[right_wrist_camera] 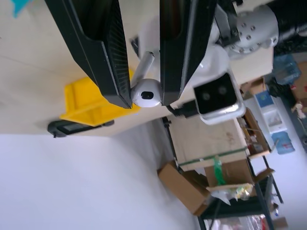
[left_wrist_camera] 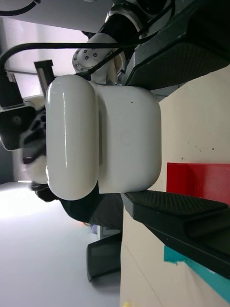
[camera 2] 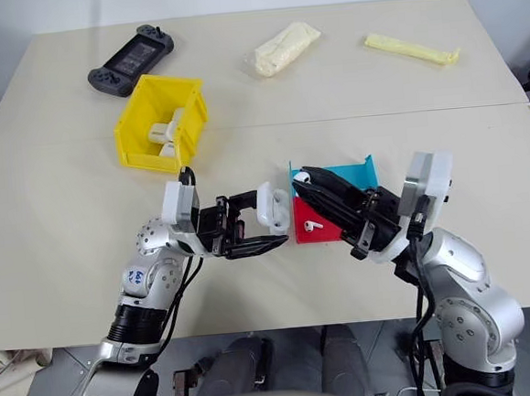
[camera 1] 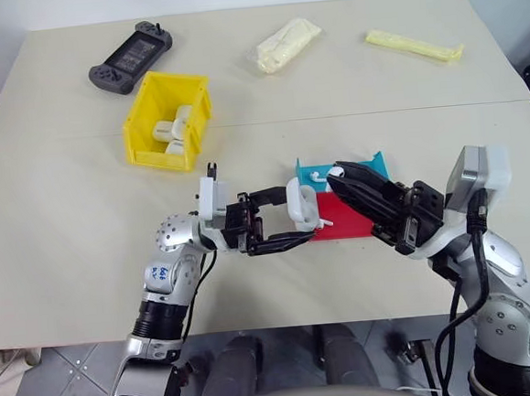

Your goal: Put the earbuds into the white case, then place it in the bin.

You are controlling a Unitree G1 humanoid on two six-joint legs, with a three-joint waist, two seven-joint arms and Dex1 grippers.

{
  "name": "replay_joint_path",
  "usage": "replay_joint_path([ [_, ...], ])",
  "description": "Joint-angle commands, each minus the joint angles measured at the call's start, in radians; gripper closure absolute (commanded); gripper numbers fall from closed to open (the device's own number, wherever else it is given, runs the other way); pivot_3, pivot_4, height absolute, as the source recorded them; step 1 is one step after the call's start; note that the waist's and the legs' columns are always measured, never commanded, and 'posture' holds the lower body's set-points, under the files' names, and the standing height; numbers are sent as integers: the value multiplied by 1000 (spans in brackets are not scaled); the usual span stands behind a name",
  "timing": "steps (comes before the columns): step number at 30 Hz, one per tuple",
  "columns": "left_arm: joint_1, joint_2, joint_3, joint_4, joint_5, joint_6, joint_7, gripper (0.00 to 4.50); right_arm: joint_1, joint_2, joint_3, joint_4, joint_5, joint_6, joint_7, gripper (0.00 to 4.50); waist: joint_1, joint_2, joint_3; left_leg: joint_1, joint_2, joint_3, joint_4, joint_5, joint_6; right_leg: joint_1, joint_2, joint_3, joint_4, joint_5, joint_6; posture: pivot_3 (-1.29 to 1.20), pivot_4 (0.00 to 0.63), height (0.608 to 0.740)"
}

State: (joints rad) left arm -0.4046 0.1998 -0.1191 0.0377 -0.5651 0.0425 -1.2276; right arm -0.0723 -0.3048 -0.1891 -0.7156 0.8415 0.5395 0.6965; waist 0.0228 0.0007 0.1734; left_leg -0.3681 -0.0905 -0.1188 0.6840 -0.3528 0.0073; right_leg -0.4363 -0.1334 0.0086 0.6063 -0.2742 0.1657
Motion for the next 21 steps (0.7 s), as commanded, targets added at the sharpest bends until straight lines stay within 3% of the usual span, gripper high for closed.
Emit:
replay_joint_path([
  [1,-4,-10,-3,-60,-30,8,-2,1740,6,-3,30,-27,1,-51,-7,4015,1,0,0,0,0,0,0,0,0,0,0,0,0,0,0,0,150,740],
  [21,4,-22,-12,-112,-38,52,14,1740,11,-47,148,128,-174,-264,80,4015,0,0,0,0,-1,0,0,0,0,0,0,0,0,0,0,0,150,740],
])
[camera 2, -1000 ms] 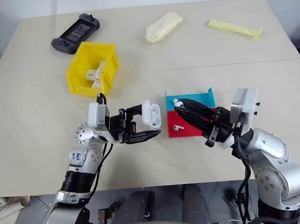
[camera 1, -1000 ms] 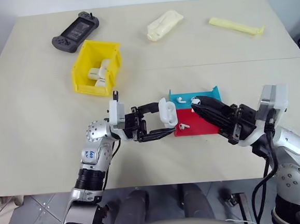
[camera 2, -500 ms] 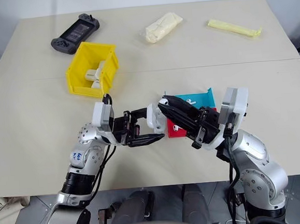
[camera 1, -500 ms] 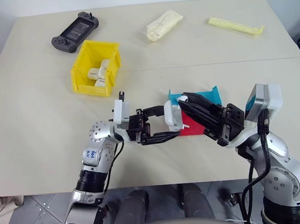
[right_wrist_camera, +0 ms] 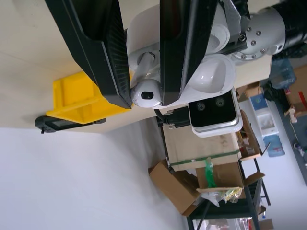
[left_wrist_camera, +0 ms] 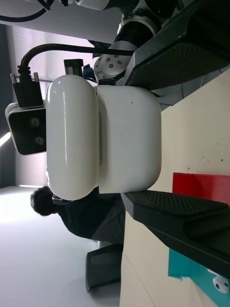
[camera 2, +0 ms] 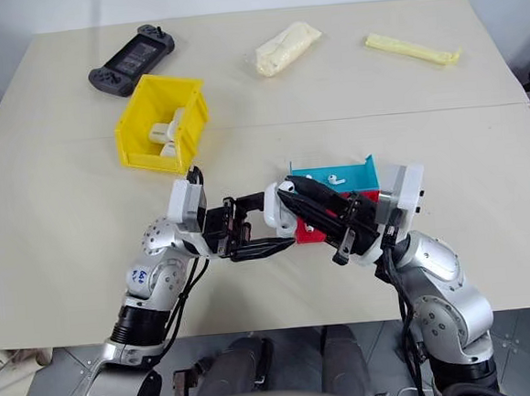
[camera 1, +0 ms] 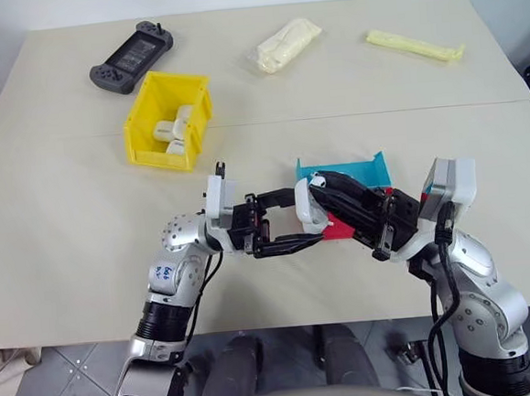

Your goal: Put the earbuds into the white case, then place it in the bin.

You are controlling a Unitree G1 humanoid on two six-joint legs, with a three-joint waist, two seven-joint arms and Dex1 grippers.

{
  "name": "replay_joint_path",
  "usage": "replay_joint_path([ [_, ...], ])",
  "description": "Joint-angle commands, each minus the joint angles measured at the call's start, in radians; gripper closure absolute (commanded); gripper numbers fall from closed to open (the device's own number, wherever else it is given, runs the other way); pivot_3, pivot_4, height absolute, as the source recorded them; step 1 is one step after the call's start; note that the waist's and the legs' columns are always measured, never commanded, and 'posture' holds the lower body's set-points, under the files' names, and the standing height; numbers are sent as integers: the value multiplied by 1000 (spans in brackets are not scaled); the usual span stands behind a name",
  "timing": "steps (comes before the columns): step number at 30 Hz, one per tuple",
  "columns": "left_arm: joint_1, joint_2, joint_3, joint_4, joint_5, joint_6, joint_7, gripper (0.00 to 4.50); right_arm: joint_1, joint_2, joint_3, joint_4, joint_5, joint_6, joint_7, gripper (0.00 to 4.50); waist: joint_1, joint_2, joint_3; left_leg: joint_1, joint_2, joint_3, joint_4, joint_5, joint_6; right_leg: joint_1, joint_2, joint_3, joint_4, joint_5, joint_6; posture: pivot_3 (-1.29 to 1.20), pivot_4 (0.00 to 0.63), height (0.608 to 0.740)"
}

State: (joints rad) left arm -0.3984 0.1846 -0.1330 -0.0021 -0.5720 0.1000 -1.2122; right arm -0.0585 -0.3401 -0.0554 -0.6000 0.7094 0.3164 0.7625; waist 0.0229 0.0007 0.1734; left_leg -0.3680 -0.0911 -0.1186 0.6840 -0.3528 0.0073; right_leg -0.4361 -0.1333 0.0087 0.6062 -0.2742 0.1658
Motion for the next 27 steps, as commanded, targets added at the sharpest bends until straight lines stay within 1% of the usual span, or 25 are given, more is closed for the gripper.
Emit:
replay_joint_path([
  [1,-3,-8,3,-72,-31,-6,0,1740,-4,-26,25,20,-66,-62,32,4015,0,0,0,0,0,0,0,0,0,0,0,0,0,0,0,0,150,740],
  [6,-5,-17,5,-68,-31,-14,2,1740,-6,-83,61,53,-124,-125,106,4015,0,0,0,0,-1,0,0,0,0,0,0,0,0,0,0,0,150,740],
  [10,-14,-35,3,-57,-20,-31,6,1740,-15,-104,58,76,-79,-111,127,4015,0,0,0,0,0,0,0,0,0,0,0,0,0,0,0,0,150,740],
  [14,-25,-47,6,-44,-10,-48,7,1740,-46,-139,52,93,-24,-53,139,4015,0,0,0,0,0,0,0,0,0,0,0,0,0,0,0,0,150,740],
  [16,-27,-50,7,-40,-7,-53,6,1740,-58,-149,50,95,-7,-41,139,3251,1,0,0,0,0,0,0,0,0,0,0,0,0,0,0,0,150,740],
  [25,-39,-68,4,-8,2,-84,0,1740,-87,-176,13,106,10,-42,134,312,1,0,0,0,0,0,0,0,0,0,0,0,0,0,0,0,150,740],
  [26,-40,-71,4,-3,4,-88,-1,1740,-86,-180,5,107,15,-42,133,15,1,0,0,0,0,0,0,0,0,0,0,0,-1,0,0,0,150,740],
  [27,-41,-73,4,2,5,-92,-2,1740,-83,-184,-3,107,20,-41,133,15,2,0,0,0,0,0,0,0,0,0,0,0,0,0,0,0,150,740],
])
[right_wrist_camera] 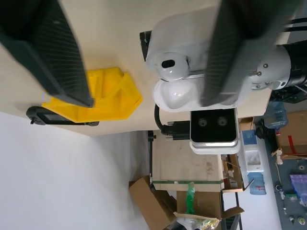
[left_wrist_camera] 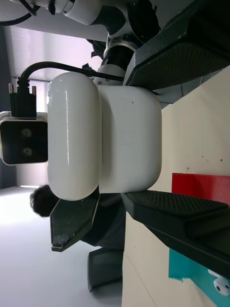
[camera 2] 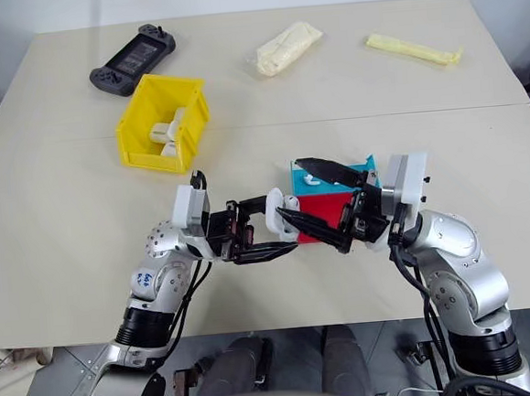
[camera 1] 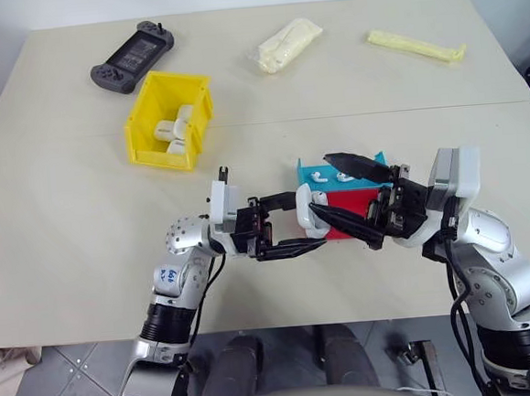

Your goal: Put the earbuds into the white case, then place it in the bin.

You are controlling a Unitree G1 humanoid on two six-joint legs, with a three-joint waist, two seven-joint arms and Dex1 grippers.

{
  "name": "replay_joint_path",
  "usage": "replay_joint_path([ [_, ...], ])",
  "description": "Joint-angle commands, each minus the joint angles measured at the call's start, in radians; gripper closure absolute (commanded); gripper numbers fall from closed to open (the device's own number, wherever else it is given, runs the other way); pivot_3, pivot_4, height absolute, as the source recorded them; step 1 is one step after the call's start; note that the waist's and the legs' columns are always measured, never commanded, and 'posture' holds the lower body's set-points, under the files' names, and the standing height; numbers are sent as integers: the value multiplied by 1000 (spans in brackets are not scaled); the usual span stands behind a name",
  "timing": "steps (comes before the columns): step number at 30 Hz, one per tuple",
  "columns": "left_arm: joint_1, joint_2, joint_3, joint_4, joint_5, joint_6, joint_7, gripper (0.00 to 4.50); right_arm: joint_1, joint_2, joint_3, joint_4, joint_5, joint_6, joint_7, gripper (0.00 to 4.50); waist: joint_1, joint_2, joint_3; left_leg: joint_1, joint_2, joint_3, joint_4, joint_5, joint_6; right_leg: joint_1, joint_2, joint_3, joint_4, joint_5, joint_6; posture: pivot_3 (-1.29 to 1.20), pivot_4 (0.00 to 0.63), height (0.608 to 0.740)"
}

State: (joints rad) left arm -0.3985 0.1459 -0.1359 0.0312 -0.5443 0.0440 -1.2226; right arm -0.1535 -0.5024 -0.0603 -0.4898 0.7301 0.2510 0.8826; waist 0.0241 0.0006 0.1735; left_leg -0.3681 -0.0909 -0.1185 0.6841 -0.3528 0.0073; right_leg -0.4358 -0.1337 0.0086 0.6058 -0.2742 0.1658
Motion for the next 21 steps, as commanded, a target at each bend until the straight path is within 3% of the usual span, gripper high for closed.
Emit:
replay_joint_path([
  [1,-42,-37,6,-27,-22,-39,8,1740,15,-25,-6,-4,1,23,12,15,0,0,0,0,0,0,0,0,0,0,0,0,0,0,0,0,150,740],
  [8,-41,-48,6,-2,-10,-63,7,1740,51,-57,-81,-22,26,17,7,15,1,0,0,0,0,0,0,0,0,0,0,0,0,0,0,0,150,740],
  [14,-13,6,48,25,13,-92,13,1740,229,-153,-265,-21,-25,-48,59,15,5,0,0,0,-1,0,0,0,1,2,0,0,-2,0,0,0,150,740],
  [21,47,68,87,-5,14,-113,29,1740,431,-213,-487,254,-151,-257,209,15,3,0,0,5,-2,1,-1,0,1,7,1,-1,-3,0,0,0,150,740],
])
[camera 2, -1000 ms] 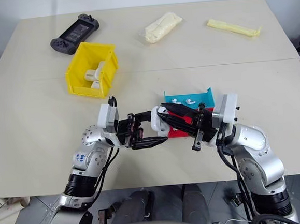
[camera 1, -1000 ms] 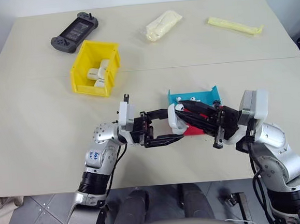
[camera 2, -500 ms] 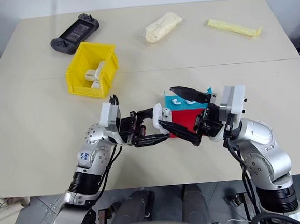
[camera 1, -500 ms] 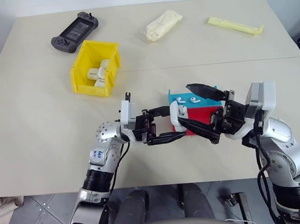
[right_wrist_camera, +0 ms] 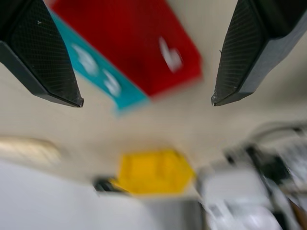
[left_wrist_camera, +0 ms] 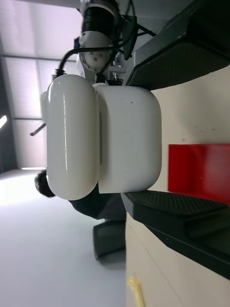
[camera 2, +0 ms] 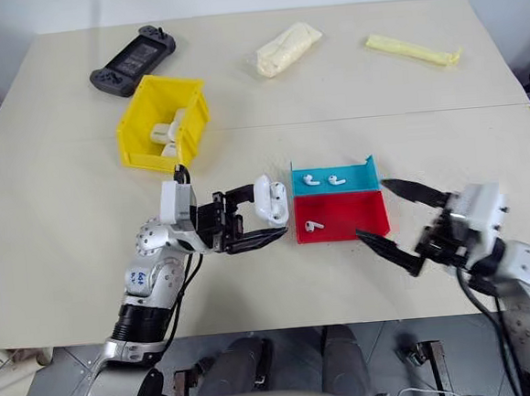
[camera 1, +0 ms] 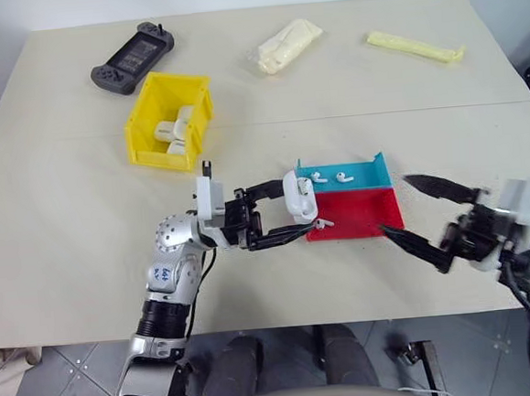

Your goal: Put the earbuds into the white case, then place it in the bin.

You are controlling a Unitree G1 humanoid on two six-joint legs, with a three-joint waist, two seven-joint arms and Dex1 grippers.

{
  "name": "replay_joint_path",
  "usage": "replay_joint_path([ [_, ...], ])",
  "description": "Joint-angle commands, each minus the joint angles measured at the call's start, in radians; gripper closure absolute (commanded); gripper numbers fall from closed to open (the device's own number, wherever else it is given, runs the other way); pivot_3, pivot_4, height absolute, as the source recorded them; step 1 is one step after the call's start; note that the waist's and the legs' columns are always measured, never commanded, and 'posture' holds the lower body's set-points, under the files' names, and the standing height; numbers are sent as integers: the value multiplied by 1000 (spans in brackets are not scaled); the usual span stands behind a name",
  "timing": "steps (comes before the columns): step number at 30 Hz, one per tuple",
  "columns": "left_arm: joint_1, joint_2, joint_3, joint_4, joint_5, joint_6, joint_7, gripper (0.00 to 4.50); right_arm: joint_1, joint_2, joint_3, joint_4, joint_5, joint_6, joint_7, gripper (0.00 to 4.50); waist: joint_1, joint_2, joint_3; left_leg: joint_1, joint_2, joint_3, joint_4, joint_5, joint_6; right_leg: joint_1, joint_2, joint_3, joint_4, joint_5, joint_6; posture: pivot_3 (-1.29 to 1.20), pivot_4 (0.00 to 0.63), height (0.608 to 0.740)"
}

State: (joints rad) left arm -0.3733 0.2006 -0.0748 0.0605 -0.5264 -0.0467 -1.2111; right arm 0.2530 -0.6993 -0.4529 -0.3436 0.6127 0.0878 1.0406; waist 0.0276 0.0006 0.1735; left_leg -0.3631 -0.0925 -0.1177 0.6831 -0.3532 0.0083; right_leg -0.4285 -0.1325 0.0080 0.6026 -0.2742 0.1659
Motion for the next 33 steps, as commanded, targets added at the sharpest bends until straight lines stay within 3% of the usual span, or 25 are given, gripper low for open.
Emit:
replay_joint_path([
  [1,31,18,32,-40,-4,-24,25,1740,19,-19,-111,164,-51,-131,59,15,-1,0,0,1,0,0,0,0,0,1,0,0,0,0,0,0,150,740],
  [6,65,32,35,-62,2,-44,42,1740,-124,-112,-46,257,-73,-112,103,15,-10,1,0,6,2,5,-2,0,0,2,0,4,-2,0,0,0,150,740],
  [11,76,21,20,-65,14,-66,60,1740,-392,-288,180,227,-134,202,73,15,-7,2,-1,7,5,6,-2,0,0,1,0,6,-2,0,0,0,150,740],
  [14,75,7,6,-60,22,-78,69,1740,-615,-328,345,252,-217,379,25,15,-2,2,-1,6,4,6,-1,0,0,1,0,6,-2,0,0,0,150,740],
  [20,67,-21,-24,-34,43,-112,69,1740,-1053,-221,686,461,-456,458,74,15,-2,2,-1,2,4,4,-1,0,0,-1,-1,3,-5,0,0,0,150,740],
  [27,74,-31,-30,-30,51,-129,83,1740,-1252,-117,877,686,-632,332,187,15,-8,2,-1,-9,2,2,1,0,0,-12,-3,0,1,0,0,0,150,740],
  [33,84,-26,-24,-36,52,-132,95,1740,-1341,-31,943,878,-748,213,215,15,-14,2,-1,-9,2,3,1,0,-1,-14,-3,1,4,0,0,0,150,740],
])
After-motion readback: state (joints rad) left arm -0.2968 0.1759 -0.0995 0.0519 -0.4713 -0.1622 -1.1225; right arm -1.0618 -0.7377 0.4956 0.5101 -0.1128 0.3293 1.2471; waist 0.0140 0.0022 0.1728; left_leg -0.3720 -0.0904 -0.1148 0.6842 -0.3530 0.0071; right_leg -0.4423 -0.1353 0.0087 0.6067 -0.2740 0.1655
